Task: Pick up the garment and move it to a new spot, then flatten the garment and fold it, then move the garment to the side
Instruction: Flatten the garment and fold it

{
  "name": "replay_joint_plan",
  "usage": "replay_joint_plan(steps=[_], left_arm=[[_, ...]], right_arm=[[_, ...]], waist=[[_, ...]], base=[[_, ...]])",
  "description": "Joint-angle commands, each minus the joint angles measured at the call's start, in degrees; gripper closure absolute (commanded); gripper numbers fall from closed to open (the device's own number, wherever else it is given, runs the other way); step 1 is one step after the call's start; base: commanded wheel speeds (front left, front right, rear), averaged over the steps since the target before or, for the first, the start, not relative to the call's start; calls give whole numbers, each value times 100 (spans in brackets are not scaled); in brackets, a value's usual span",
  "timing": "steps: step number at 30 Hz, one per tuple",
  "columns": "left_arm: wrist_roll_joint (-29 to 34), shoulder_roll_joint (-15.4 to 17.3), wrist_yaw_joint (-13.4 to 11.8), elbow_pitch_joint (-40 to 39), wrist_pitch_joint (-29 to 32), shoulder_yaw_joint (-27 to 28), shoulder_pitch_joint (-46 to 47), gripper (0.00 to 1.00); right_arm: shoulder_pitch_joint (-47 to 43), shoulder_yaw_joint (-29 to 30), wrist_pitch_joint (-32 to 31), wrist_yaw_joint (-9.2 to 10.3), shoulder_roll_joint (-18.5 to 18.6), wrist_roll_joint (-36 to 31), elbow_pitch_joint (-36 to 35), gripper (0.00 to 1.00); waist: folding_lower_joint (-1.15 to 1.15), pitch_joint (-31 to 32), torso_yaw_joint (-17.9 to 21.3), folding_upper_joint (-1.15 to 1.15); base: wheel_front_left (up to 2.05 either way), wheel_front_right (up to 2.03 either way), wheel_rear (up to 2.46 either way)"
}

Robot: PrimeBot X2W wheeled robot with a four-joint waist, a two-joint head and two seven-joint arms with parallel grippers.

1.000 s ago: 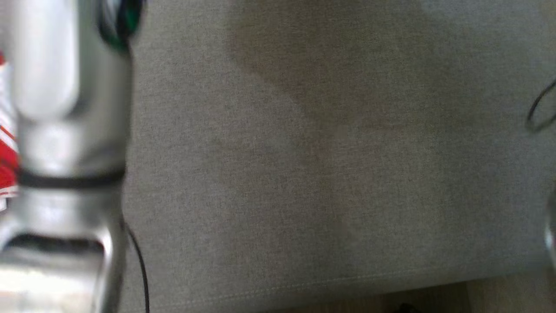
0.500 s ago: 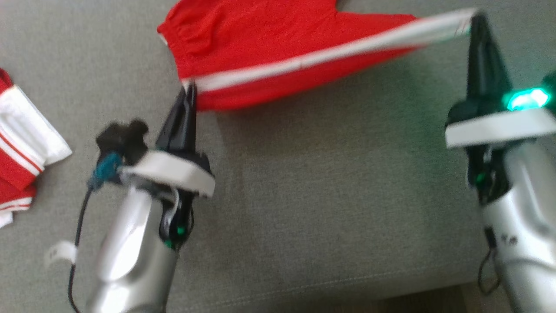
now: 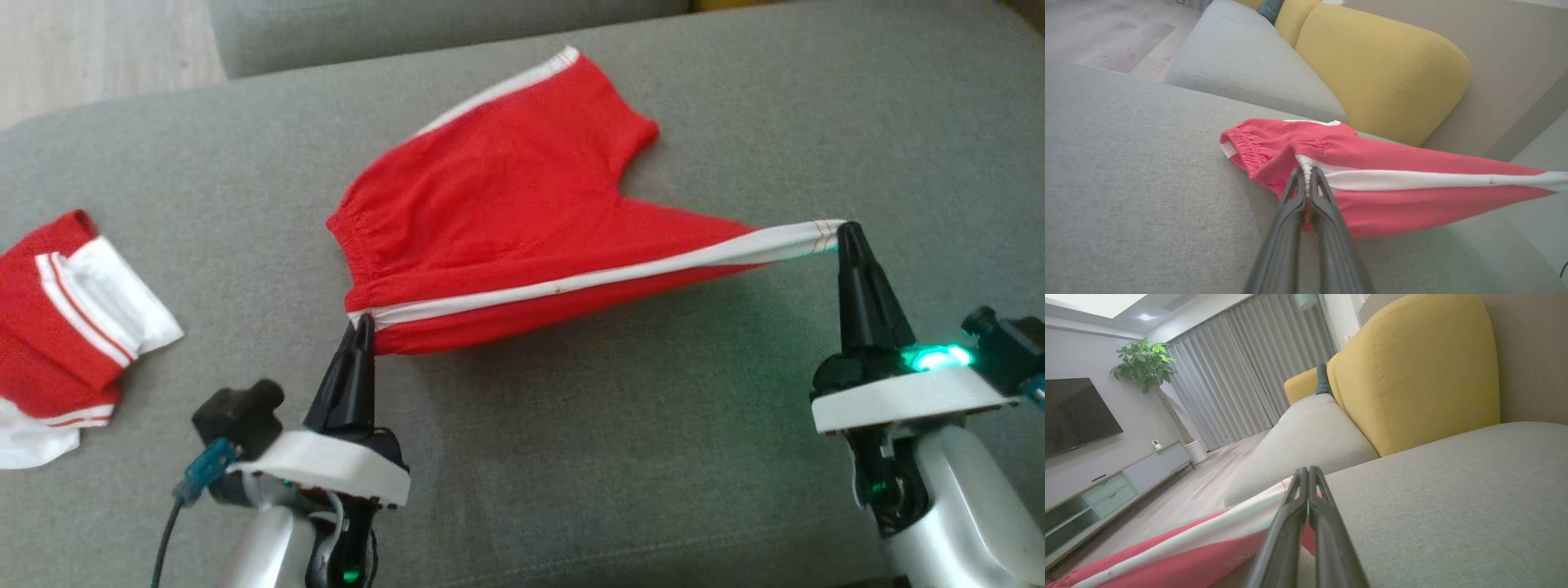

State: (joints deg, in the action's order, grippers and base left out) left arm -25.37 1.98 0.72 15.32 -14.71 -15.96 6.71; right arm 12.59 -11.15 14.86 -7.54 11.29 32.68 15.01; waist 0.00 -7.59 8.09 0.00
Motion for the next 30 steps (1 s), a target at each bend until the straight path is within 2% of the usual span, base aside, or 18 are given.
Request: replay_joint_plan(steps=[1, 5, 11, 16, 22, 27, 30], left_arm=[[-109, 90, -88, -295, -29, 209, 121, 100], [-103, 90, -150, -357, -29, 99, 226, 100], [-99, 90, -244, -265, -29, -31, 786, 100], [-214, 90, -335, -108, -29, -278, 1514, 100], [-458, 90, -614, 80, -29, -569, 2687, 100], [-561, 90, -770, 266, -29, -771, 3368, 100], [-660, 90, -952, 334, -29, -865, 3617, 100]], right_arm=[[97, -93, 14, 5, 69, 15, -303, 100], [270, -122, 14, 5, 175, -88, -315, 100], [981, -298, 14, 5, 293, -236, 57, 100], [1958, -443, 14, 5, 522, -406, 588, 100], [3405, -717, 14, 5, 754, -525, 1404, 100], [4401, -1089, 14, 5, 777, -688, 2090, 100], [4884, -1247, 14, 5, 735, -777, 2617, 100]], waist=[[0, 26, -64, 0], [0, -142, -179, 0], [0, -540, -411, 0], [0, -1067, -724, 0], [0, -1932, -1047, 0], [0, -2386, -1194, 0], [0, -2566, -1268, 0]], base=[[0, 0, 0], [0, 0, 0], [0, 0, 0], [0, 0, 0], [0, 0, 0], [0, 0, 0], [0, 0, 0]])
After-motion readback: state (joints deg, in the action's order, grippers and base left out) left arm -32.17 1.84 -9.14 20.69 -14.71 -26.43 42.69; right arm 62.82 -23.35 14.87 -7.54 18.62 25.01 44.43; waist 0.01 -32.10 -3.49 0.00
